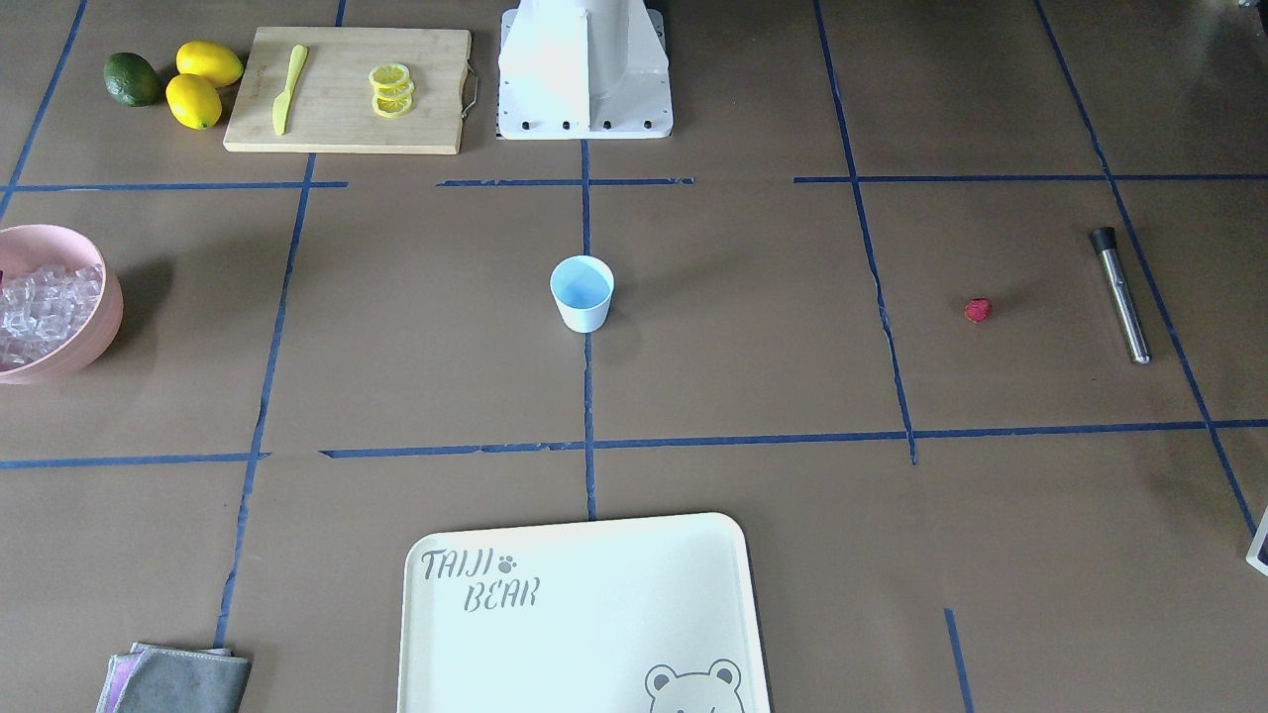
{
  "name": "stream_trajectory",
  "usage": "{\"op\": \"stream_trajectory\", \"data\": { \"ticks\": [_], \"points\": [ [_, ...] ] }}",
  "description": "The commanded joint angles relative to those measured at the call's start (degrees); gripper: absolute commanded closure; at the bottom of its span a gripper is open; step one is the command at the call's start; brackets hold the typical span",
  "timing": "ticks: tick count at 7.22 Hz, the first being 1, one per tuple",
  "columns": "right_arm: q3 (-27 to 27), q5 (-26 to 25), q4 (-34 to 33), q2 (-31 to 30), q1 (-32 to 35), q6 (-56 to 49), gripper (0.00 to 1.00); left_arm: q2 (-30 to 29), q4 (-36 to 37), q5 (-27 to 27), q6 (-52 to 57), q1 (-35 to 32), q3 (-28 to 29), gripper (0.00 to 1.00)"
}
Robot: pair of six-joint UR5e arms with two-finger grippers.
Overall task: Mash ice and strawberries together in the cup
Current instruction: 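Lower the right gripper into the bowl and pinch another ice cube, then carry the ice cube with the right gripper over the cup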
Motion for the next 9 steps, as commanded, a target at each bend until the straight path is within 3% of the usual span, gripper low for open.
{"op": "stream_trajectory", "data": {
  "ticks": [1, 3, 6, 7, 9],
  "points": [
    [4.61, 0.59, -11.65, 8.28, 0.14, 0.79, 1.00, 0.09, -0.35, 0.00, -0.40, 2.36, 0.03, 0.00],
    [6.72, 3.48, -13.44, 12.00, -0.38, 4.10, 1.00, 0.09, -0.70, -0.09, -3.91, 6.57, 0.03, 0.00],
    [9.19, 4.03, -13.45, 23.13, -10.54, 27.43, 1.00, 0.09, -7.62, 0.00, -13.99, 10.62, 0.38, 0.00],
    [9.02, 1.59, -13.45, 27.96, -17.02, 36.39, 1.00, 0.09, -9.65, 0.00, -16.11, 11.77, 0.65, 0.00],
    [6.31, -9.63, -16.15, 38.50, -28.46, 47.42, 1.00, -0.26, -13.16, 0.00, -21.20, 14.49, 0.39, 0.00]
  ]
}}
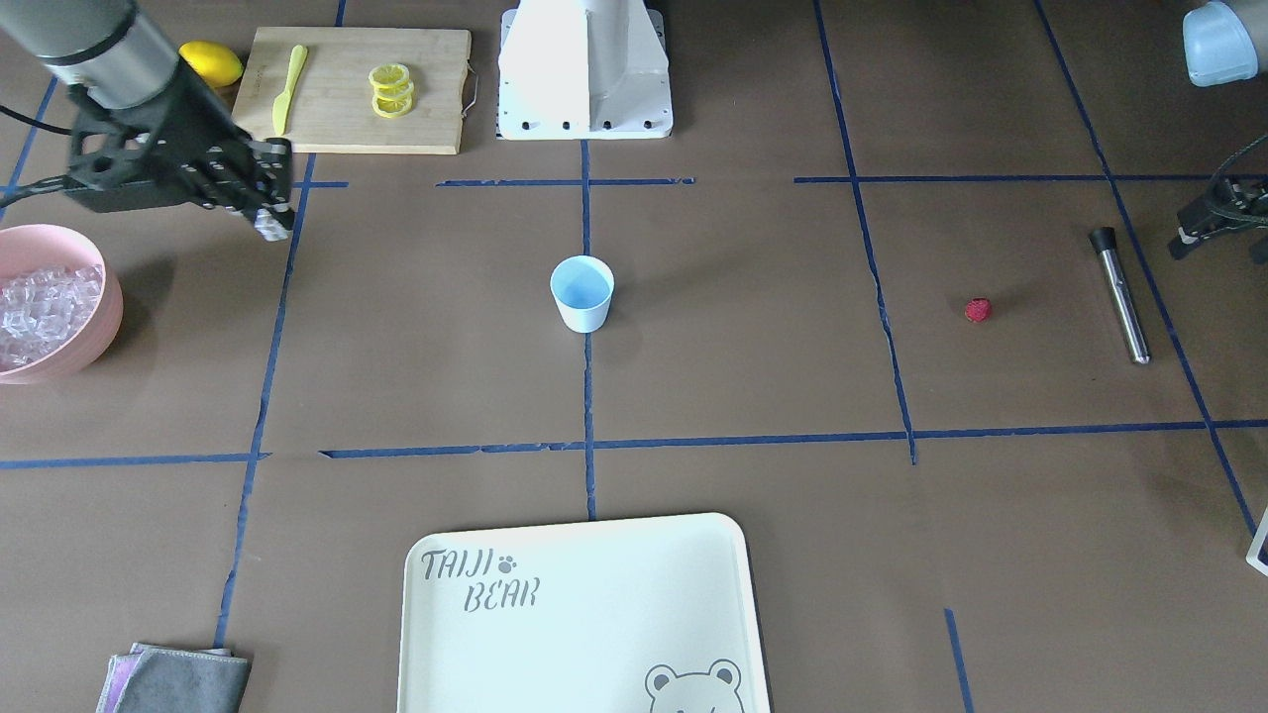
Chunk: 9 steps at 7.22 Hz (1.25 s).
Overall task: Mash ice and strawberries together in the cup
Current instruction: 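Carry the ice cube with the right gripper over the cup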
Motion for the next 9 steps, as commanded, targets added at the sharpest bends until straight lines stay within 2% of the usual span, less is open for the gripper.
{"op": "stream_trajectory", "data": {
  "ticks": [1, 2, 4, 7, 9],
  "points": [
    [-5.57, -10.72, -2.72, 12.22, -11.19, 11.28, 1.00, -0.23, -6.02, 0.13, -5.75, 3.35, 0.41, 0.00],
    [-9.87, -14.67, -2.65, 16.45, -14.28, 13.58, 1.00, -0.23, -7.80, 0.13, -6.64, 4.15, 0.33, 0.00],
    [-19.89, -18.30, -2.21, 23.68, -17.90, 15.88, 0.99, -0.40, -7.99, 0.13, -7.35, 4.86, 0.24, 0.00],
    [-27.20, -19.11, -2.12, 29.14, -18.88, 15.71, 0.99, -0.49, -7.99, 0.30, -7.35, 5.30, 0.33, 0.00],
    [-28.81, -19.46, -2.21, 29.94, -18.88, 15.27, 0.98, -0.58, -7.99, 0.30, -7.44, 5.30, 0.16, 0.00]
  ]
}}
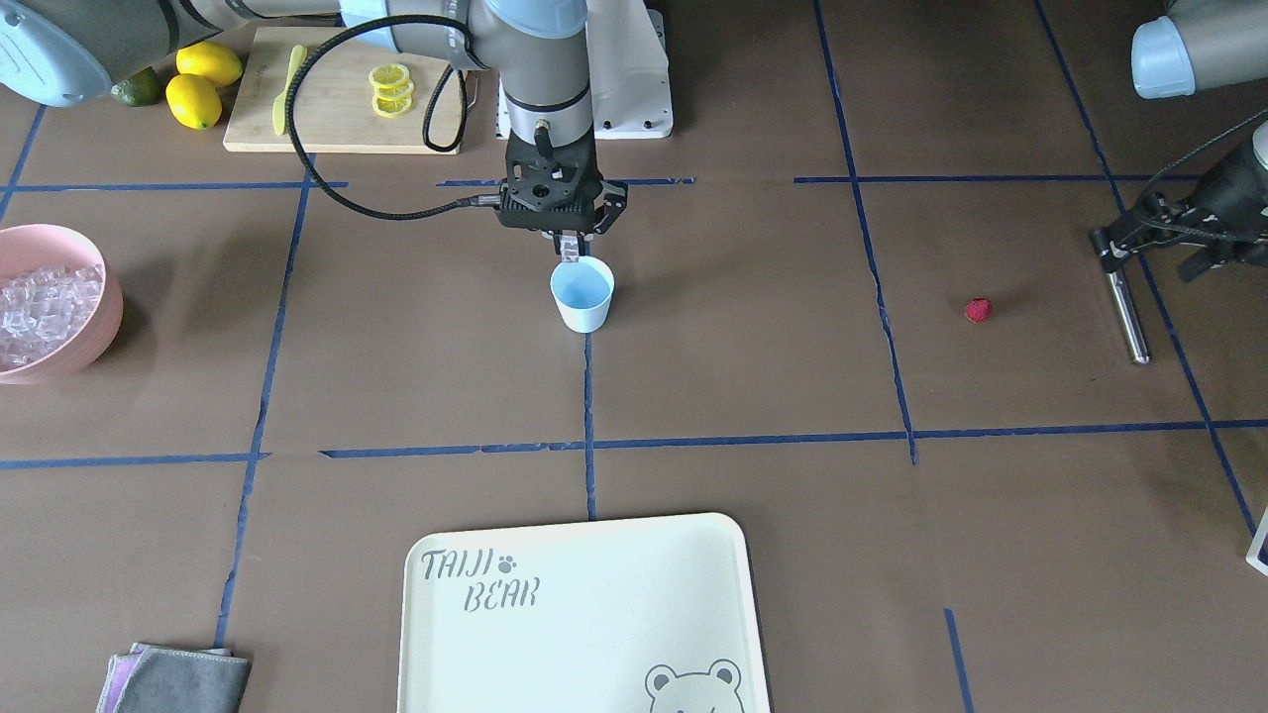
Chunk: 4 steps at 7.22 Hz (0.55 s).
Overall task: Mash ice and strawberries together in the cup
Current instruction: 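Carry the ice cube with the right gripper over the cup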
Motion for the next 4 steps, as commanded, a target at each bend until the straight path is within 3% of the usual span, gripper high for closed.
{"op": "stream_trajectory", "data": {
  "ticks": [1, 3, 4],
  "points": [
    [-1.39, -0.19, -0.06, 0.51, -0.05, -0.25, 0.97, -0.03, 0.00, 0.04, 0.05, 0.01, 0.02, 0.00],
    [-1.75, -0.19, -0.06, 0.42, -0.13, -0.34, 0.89, -0.03, 0.00, 0.04, 0.06, 0.01, -0.07, 0.00],
    [-1.75, -0.19, -0.06, 0.33, -0.13, -0.34, 0.77, -0.03, 0.00, 0.04, 0.06, 0.01, -0.07, 0.00]
  ]
}}
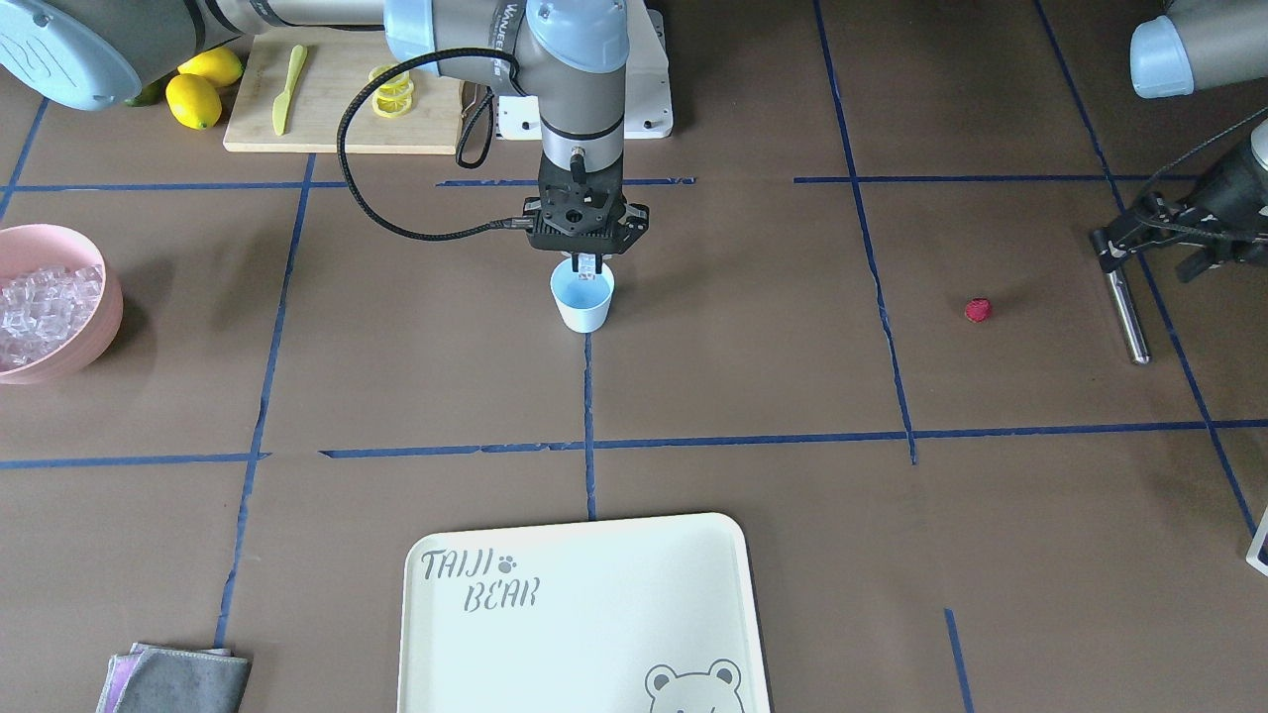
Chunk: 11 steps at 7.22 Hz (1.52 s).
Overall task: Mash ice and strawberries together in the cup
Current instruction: 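Open the right gripper to drop the ice cube into the cup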
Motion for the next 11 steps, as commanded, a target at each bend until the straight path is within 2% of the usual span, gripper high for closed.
{"op": "stream_trajectory", "data": {
  "ticks": [1, 2, 4, 6, 8, 9, 10, 11],
  "points": [
    [-0.20, 0.00, 0.00, -0.18, -0.02, 0.05, 0.52, 0.00, 0.00, 0.00, 0.00, 0.00, -0.01, 0.00],
    [-0.11, 0.00, 0.00, -0.35, -0.02, -0.04, 0.32, -0.09, 0.09, 0.00, 0.00, 0.00, -0.01, 0.00],
    [-0.11, 0.00, 0.00, -0.27, -0.02, 0.05, 0.15, -0.09, 0.00, -0.09, 0.00, 0.00, -0.28, 0.00],
    [-0.11, 0.00, 0.00, -0.09, -0.11, 0.40, 0.13, 0.00, 0.09, -0.09, 0.00, -0.09, -0.45, 0.00],
    [0.68, 0.00, 0.00, -0.09, 0.07, 0.23, 0.01, 0.00, 0.09, -0.09, 0.00, -0.09, -0.45, 0.00],
    [2.16, 0.08, -0.09, -0.44, 0.76, 0.14, 0.01, -0.09, 0.09, 0.00, 0.00, 0.00, -0.45, 0.00],
    [7.14, 0.78, -0.53, -3.49, 2.77, -0.04, 0.01, -0.09, 0.09, 0.00, 0.00, 0.00, -0.45, 0.00],
    [15.54, 0.79, -0.53, -11.87, 4.01, -0.65, 0.01, 0.00, 0.09, 0.09, 0.00, -0.09, -0.45, 0.00]
  ]
}}
